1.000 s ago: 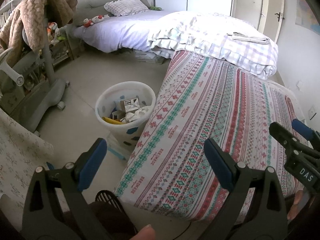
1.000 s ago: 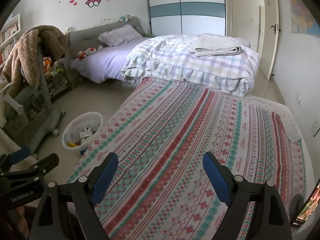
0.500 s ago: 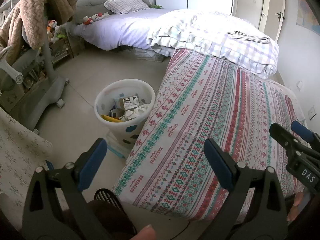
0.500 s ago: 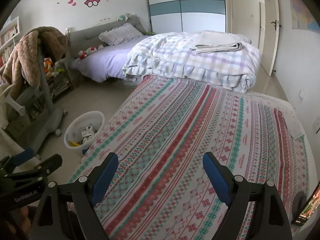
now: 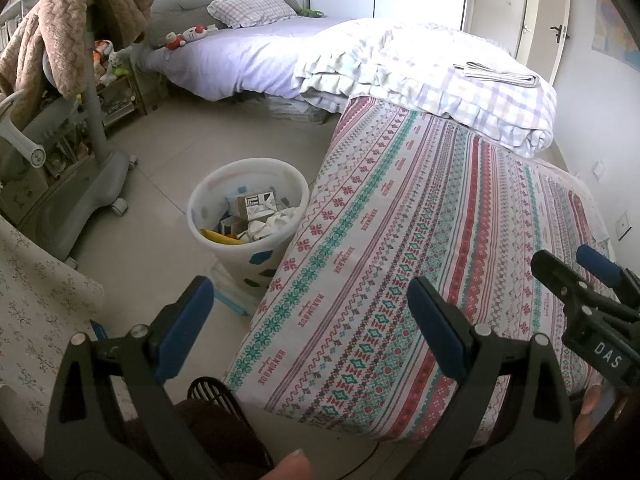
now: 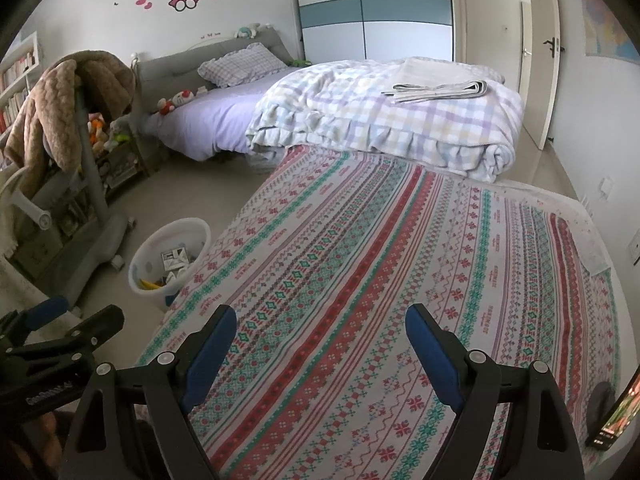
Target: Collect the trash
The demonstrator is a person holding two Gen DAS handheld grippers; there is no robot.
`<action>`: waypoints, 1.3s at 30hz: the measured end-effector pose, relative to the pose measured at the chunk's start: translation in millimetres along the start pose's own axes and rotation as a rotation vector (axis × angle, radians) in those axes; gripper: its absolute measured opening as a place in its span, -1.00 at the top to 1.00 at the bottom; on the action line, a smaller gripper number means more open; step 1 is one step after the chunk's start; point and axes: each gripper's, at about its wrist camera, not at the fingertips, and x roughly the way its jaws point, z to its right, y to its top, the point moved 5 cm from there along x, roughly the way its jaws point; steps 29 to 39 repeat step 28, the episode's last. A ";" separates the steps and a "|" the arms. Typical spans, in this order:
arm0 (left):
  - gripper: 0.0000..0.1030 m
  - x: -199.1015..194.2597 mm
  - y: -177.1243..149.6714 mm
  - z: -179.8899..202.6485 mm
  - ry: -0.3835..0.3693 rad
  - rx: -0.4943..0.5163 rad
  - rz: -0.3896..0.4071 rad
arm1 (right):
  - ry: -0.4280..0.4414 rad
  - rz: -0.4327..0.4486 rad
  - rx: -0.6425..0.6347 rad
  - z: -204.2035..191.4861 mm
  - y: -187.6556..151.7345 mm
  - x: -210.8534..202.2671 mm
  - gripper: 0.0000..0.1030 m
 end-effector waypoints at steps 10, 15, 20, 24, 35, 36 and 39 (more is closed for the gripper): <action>-0.89 -0.3 -0.2 -0.4 -0.001 0.000 -0.001 | 0.001 -0.002 0.000 0.9 -1.0 0.8 -0.71; -0.89 -0.3 -0.2 -0.6 -0.001 0.000 0.000 | 0.001 -0.002 0.001 0.9 -1.7 1.0 -0.71; -0.89 -0.2 -0.3 -0.6 -0.003 0.001 0.000 | 0.002 -0.004 0.000 0.5 -1.9 1.1 -0.71; -0.89 -0.3 -0.2 -0.4 -0.002 0.001 0.000 | 0.001 -0.005 0.001 0.1 -2.5 1.4 -0.71; -0.89 -0.2 -0.3 -0.2 0.001 0.001 0.000 | 0.007 -0.011 0.003 -1.0 -4.0 1.9 -0.71; -0.89 -0.2 -0.3 -0.2 0.001 0.001 0.000 | 0.007 -0.011 0.003 -1.0 -4.0 1.9 -0.71; -0.89 -0.2 -0.3 -0.2 0.001 0.001 0.000 | 0.007 -0.011 0.003 -1.0 -4.0 1.9 -0.71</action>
